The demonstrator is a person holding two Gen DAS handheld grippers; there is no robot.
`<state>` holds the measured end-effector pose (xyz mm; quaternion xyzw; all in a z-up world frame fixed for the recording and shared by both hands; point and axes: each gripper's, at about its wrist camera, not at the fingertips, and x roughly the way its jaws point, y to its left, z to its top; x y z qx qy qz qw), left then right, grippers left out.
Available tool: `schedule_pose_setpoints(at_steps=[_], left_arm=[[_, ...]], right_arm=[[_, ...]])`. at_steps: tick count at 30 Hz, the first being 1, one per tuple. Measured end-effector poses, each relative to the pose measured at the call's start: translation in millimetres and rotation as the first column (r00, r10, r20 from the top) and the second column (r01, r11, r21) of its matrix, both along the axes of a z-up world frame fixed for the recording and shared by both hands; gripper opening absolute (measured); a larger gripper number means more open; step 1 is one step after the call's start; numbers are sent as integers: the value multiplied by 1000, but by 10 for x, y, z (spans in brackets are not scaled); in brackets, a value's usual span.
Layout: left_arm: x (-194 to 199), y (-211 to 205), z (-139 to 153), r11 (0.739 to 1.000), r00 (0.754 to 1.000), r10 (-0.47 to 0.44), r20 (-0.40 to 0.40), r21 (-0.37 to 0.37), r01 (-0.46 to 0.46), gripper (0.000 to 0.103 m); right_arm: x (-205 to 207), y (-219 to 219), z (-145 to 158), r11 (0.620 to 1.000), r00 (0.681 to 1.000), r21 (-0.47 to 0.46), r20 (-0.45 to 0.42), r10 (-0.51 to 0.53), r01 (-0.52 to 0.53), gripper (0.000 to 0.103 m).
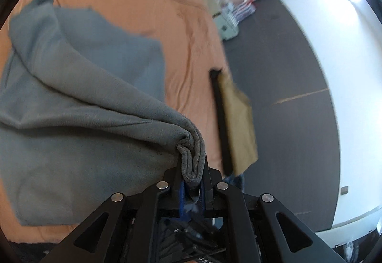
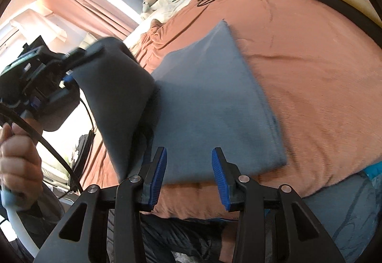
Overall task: Fold small clothes
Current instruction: 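Open the right gripper over the fold while the left gripper holds the corner, then release the shirt corner from the left gripper and withdraw it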
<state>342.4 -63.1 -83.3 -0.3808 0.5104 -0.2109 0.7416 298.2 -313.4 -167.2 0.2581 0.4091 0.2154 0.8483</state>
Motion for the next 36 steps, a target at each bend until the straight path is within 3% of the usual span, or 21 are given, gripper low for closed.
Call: schedule_pose_setpoints(at_steps=[2, 6, 8, 9, 15, 24, 30, 33, 36], left_arm=[[16, -26, -131, 1000, 999, -14, -49, -24, 13, 25], [-79, 77, -179, 999, 999, 0, -52, -52, -3, 64], [-150, 228, -151, 999, 999, 33, -34, -29, -34, 73], [-169, 283, -139, 999, 999, 44, -31, -23, -45, 74], [-328, 736, -206, 991, 991, 130, -35, 46, -128, 74], [-733, 1242, -438, 968, 975, 218, -49, 134, -210, 74], [-948, 1412, -659, 957, 965, 251, -81, 170, -235, 72], [-1028, 1437, -777, 956, 962, 254, -102, 179, -234, 67], [-1080, 1382, -927, 961, 963, 234, -134, 184, -208, 60]], right_arm=[[14, -1, -22, 1000, 1000, 5, -10, 3, -3, 37], [52, 17, -37, 1000, 999, 20, -27, 20, -19, 38], [68, 42, -26, 1000, 999, 22, -29, 23, -23, 47], [75, 52, -15, 999, 999, 23, -26, 25, -25, 51], [147, 20, -48, 999, 999, 44, -34, 19, -18, 51], [389, 1, -26, 1000, 999, -6, -51, 9, -9, 51], [568, 58, 46, 997, 996, -74, -83, 22, -29, 22], [574, 14, 116, 996, 997, -86, -71, -6, 0, 6], [515, 20, 164, 996, 999, -87, -50, -9, 5, 4]])
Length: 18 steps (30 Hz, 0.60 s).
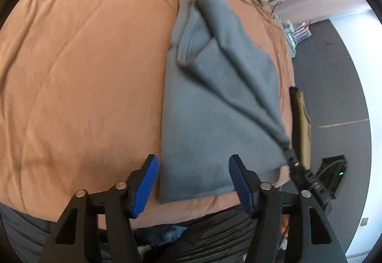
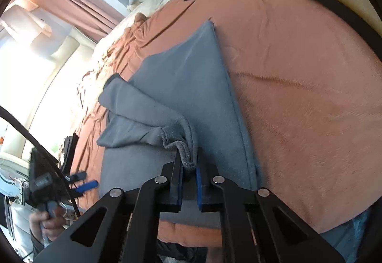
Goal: Fold small clothes
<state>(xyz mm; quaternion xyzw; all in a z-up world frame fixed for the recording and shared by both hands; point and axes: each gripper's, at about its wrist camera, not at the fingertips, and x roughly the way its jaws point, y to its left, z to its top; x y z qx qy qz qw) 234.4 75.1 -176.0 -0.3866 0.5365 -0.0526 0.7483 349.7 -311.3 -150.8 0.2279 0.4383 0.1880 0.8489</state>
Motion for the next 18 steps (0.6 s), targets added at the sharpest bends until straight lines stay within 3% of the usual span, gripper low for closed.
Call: schedule_pose_setpoints(at_steps=[11, 18], left_arm=[[-60, -67, -91, 1000, 1000, -3, 8, -12, 3, 59], [-46, -158, -91, 1000, 1000, -16, 12, 8, 16, 58]], right_arm=[[-401, -278, 93, 998, 998, 51, 53, -41, 38, 3], [-581, -420, -97, 996, 998, 60, 24, -66, 64, 3]])
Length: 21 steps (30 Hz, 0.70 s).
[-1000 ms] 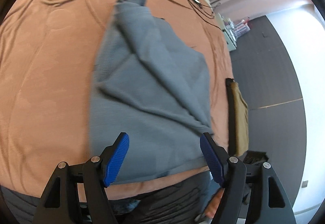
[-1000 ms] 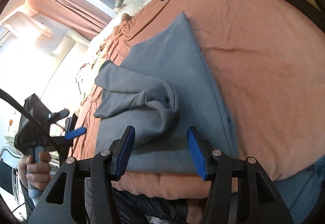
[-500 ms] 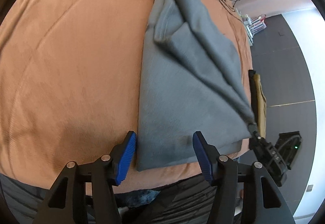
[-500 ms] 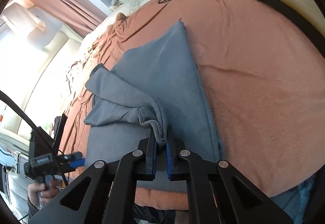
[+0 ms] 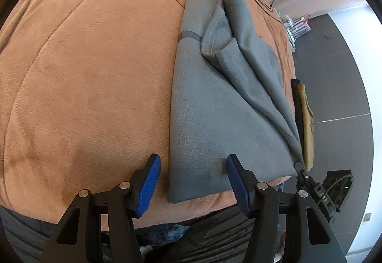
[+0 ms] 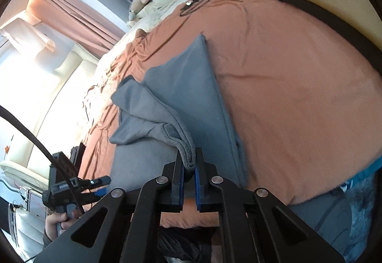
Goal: Fold small clothes
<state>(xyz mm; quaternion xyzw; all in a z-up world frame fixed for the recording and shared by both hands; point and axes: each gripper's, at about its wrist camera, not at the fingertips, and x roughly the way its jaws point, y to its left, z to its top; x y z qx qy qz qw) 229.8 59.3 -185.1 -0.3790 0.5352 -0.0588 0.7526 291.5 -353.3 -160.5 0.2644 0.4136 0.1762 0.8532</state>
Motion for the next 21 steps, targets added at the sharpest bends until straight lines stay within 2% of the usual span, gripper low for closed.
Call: schedule_pose_setpoints(at_steps=[5, 10, 18, 21], left_arm=[[18, 23, -53, 1000, 1000, 0, -12, -15, 0, 44], [37, 32, -110, 1000, 1000, 1, -23, -28, -1, 16], [24, 28, 101, 999, 1000, -25, 9, -19, 25, 14], [71, 17, 50, 999, 999, -33, -20, -2, 33, 17]], right_arm=[[-54, -55, -70, 999, 999, 7, -14, -34, 34, 3], [-84, -67, -83, 999, 999, 9, -17, -44, 44, 3], [-136, -85, -31, 999, 999, 1, -5, -41, 41, 3], [-49, -78, -151, 999, 998, -33, -53, -21, 19, 4]])
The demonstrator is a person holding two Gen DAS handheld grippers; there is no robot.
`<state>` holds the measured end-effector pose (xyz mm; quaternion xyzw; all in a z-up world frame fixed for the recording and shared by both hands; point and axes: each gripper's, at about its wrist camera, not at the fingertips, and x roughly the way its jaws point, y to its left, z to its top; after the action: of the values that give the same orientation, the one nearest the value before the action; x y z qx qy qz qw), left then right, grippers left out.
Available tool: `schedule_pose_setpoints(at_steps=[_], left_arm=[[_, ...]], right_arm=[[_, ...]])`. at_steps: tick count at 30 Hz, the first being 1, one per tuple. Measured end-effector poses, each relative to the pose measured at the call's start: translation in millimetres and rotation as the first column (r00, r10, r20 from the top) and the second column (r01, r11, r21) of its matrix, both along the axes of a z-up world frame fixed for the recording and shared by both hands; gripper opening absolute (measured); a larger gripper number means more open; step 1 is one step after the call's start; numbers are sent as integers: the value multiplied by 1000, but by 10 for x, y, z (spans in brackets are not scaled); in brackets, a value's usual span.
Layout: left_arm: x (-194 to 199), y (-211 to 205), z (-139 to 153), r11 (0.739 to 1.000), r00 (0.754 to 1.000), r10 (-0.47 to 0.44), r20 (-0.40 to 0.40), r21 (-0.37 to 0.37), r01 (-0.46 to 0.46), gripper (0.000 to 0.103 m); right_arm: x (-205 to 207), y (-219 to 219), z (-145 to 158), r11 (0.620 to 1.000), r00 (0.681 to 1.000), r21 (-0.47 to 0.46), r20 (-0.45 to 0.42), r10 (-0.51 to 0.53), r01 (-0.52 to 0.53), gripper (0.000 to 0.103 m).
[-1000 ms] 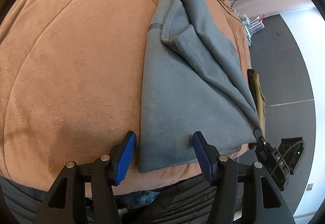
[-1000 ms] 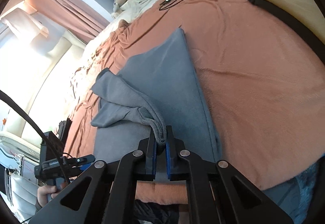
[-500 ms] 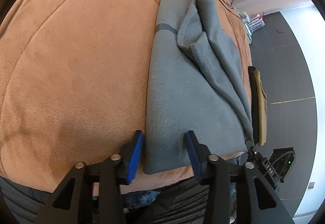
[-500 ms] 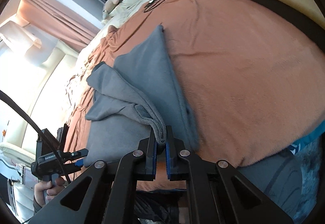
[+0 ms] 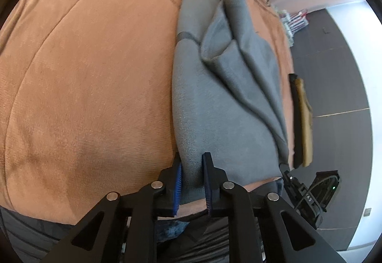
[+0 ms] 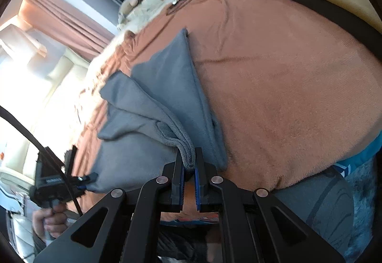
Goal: Fold small clothes
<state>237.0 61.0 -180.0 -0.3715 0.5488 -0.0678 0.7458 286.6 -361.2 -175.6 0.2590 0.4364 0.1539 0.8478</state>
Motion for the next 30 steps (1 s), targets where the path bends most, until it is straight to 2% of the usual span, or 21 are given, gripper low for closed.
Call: schedule_pose_setpoints(at_steps=[3, 5, 7, 8, 10, 12, 20, 30], left_arm=[[-15, 34, -11, 1000, 1000, 10, 0, -7, -10, 24], [-19, 91, 17, 1000, 1000, 28, 13, -12, -27, 31], [-25, 143, 62, 999, 999, 42, 33, -10, -42, 42], [-26, 160, 84, 999, 998, 49, 44, -8, -48, 44], [-14, 197, 137, 998, 996, 59, 66, -5, -59, 51], [5, 237, 174, 998, 994, 68, 82, -7, -68, 53], [99, 404, 227, 995, 988, 101, 113, -14, -100, 54], [260, 663, 221, 988, 980, 152, 131, -27, -150, 55]], right_arm=[[17, 10, 44, 1000, 1000, -12, -9, 13, -13, 10], [6, 1, 174, 999, 999, -41, 26, 22, -21, 21], [-5, -30, 302, 998, 998, -61, 64, 14, -10, 54], [1, -49, 361, 998, 996, -63, 85, 8, -3, 59], [58, -61, 492, 998, 993, -62, 118, 19, -11, 61], [173, -26, 597, 997, 991, -69, 127, 37, -29, 61], [831, 397, 782, 978, 980, -140, 109, 169, -153, 61], [1781, 1199, 856, 905, 923, -254, 90, 374, -342, 61]])
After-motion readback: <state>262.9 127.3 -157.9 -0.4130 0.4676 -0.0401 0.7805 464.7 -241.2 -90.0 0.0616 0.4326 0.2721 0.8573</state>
